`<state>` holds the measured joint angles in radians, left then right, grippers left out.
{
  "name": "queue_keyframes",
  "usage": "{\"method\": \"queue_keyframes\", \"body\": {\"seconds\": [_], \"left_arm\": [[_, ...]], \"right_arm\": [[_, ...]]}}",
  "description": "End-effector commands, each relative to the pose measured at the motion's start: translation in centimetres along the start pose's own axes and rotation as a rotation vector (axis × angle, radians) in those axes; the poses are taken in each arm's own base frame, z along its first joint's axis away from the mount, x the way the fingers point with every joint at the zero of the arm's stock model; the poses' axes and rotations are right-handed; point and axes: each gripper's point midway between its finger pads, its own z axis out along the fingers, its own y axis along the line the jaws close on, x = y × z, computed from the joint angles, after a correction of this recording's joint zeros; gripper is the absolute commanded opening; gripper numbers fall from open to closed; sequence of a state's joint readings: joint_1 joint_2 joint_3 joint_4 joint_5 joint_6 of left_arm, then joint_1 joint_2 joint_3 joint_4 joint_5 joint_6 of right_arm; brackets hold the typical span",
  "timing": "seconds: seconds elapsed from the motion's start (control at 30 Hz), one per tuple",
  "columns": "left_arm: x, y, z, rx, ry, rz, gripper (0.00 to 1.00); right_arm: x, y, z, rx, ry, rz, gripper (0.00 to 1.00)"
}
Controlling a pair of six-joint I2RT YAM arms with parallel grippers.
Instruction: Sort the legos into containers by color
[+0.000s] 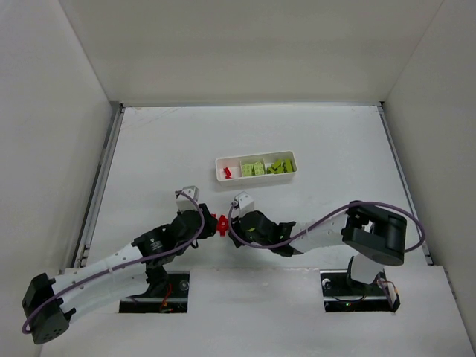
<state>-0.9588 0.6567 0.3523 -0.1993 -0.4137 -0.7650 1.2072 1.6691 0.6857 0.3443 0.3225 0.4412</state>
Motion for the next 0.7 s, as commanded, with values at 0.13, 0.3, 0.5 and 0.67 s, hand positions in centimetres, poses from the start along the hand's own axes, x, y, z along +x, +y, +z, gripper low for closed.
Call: {"method": "queue_keyframes", "body": {"seconds": [0.13, 0.3, 0.5, 0.67], "left_arm": [[0.9, 1.4, 0.3, -0.050, -0.006, -0.079, 0.35], [1.2, 0.8, 0.5, -0.031, 0.003, -0.065, 0.38], [1.6, -0.3, 1.0, -0.008, 0.028, -0.018, 0.40], [1.2, -1.3, 1.7, -0.011, 0.021, 0.057, 0.38]], "right_arm": [[-2.6, -0.6, 1.8, 0.009, -0.092, 0.035, 0.52], [-2.4, -0.6, 2.3, 0.002, -0.088, 0.043, 0.36], [-3.7, -0.8, 0.2, -0.004, -0.137, 0.082, 0.26], [-5.5, -2.4, -3.3, 0.020, -0.206, 0.149, 0.26]]}}
